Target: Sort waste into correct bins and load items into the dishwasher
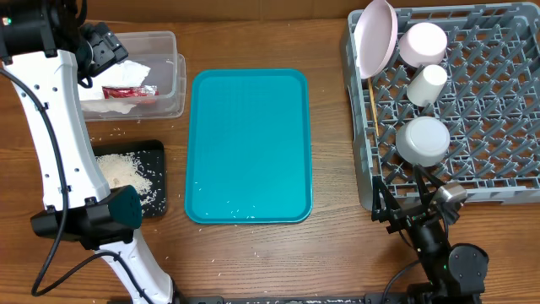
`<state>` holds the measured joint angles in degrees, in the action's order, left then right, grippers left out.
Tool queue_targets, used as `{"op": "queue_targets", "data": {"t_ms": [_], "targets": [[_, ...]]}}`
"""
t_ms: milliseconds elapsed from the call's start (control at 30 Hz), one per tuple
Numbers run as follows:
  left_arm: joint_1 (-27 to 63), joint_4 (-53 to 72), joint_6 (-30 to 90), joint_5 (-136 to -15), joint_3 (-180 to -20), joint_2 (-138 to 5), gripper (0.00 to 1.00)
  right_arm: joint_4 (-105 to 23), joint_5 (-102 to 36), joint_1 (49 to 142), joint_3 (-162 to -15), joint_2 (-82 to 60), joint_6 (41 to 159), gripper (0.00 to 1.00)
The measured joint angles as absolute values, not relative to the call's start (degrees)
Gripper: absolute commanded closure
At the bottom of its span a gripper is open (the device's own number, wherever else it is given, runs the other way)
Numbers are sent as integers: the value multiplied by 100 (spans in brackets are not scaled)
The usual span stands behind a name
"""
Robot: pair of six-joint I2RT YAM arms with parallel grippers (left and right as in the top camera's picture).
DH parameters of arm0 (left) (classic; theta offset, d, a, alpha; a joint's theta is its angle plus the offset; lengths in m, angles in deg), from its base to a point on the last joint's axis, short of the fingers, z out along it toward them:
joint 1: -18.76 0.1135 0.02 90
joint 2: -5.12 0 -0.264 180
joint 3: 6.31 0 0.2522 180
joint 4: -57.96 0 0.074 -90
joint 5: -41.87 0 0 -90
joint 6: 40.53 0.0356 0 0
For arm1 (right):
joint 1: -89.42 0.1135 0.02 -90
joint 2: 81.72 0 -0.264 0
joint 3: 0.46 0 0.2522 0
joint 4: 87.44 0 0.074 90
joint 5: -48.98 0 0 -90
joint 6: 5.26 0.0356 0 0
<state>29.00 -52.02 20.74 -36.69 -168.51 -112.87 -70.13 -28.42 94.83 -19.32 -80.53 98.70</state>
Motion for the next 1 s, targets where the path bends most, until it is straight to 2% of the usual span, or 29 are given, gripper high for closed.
{"op": "queue_targets", "data": {"t_ms": [400,600,800,1000], "targets": [[2900,-5198,2076,-3669,-16851,-11287,0,-7347,-3644,9483,-1528,-8088,9968,0],[2898,-5200,2074,-3669,-16851,-11287,0,-6899,-4184,9416,-1528,-8088,9964,0],[2898,-5200,2076,-3669,-16851,-11287,0,-6895,-4337,8992,-1528,-8088,9824,0],[2898,-5200,2076,-3669,-16851,-11287,0,-6893,-4363,8946,-1528,-8088,9334,0]]}}
